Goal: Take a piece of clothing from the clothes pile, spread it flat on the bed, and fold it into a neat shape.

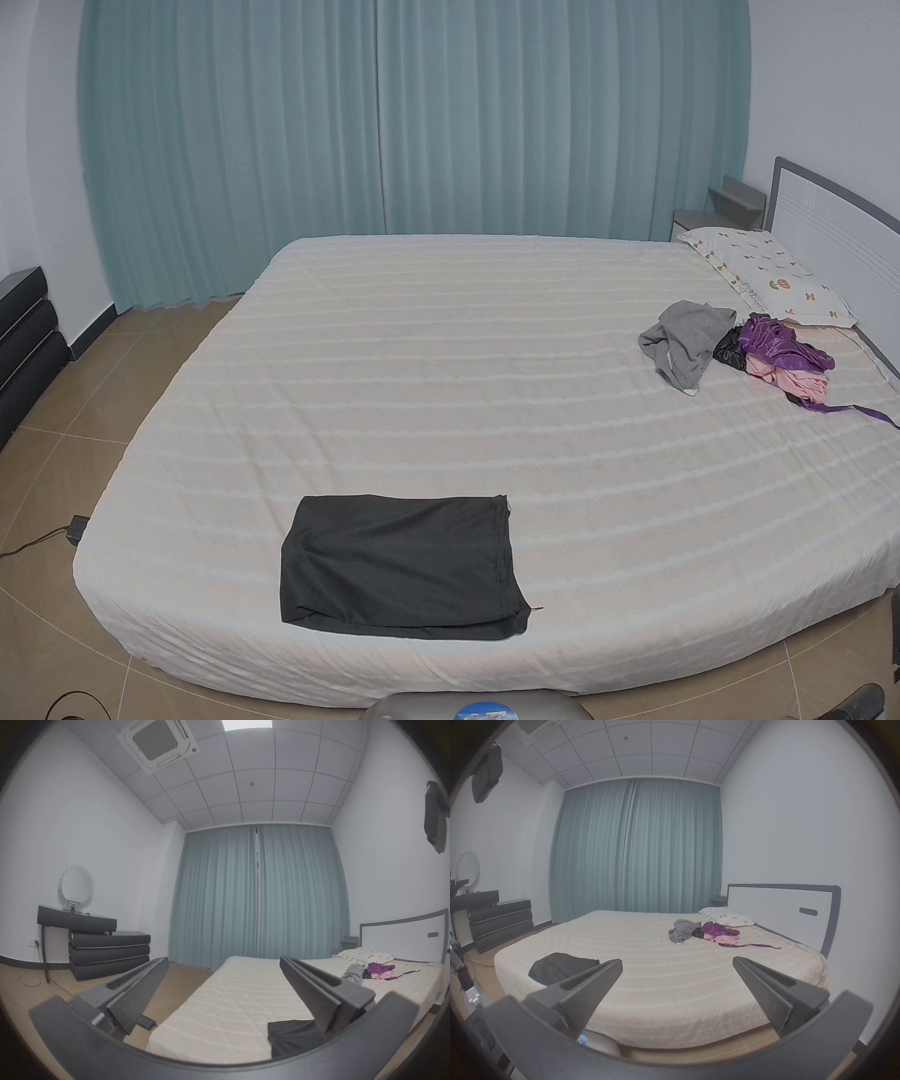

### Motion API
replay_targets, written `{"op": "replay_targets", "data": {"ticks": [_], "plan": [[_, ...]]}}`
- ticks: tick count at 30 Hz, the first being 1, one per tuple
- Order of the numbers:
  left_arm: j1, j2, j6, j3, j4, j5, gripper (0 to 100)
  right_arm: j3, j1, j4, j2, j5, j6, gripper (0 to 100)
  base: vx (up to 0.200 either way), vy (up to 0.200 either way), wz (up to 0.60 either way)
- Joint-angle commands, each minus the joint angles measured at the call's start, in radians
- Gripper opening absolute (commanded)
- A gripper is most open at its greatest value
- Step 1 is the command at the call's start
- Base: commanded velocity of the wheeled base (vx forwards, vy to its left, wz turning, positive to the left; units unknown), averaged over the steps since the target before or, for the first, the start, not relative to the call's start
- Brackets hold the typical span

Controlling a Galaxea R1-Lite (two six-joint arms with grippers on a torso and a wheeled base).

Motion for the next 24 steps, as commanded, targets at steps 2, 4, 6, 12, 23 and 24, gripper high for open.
{"op": "replay_targets", "data": {"ticks": [2,4,6,12,23,24], "plan": [[0.04,-0.102,0.038,0.002,0.012,-0.003,100,-0.113,-0.006,0.039,-0.013,-0.016,-0.003,100,0.0,0.0,0.0],[0.044,-0.114,0.046,0.005,0.011,-0.001,100,-0.156,-0.005,0.126,-0.027,-0.042,0.002,100,0.0,0.0,0.0],[0.044,-0.114,0.044,0.002,0.007,-0.001,100,-0.166,0.005,0.22,-0.057,-0.061,0.008,100,0.0,0.0,0.0],[0.044,-0.114,0.043,0.054,0.006,-0.008,100,-0.172,0.005,0.205,-0.059,-0.05,0.097,100,0.0,0.0,0.0],[0.044,-0.114,0.013,0.209,-0.075,-0.034,100,0.246,0.005,-0.421,-0.059,0.083,0.043,100,0.0,0.0,0.0],[0.044,-0.114,0.013,0.209,-0.075,-0.034,100,0.246,0.005,-0.421,-0.059,0.083,0.043,100,0.0,0.0,0.0]]}}
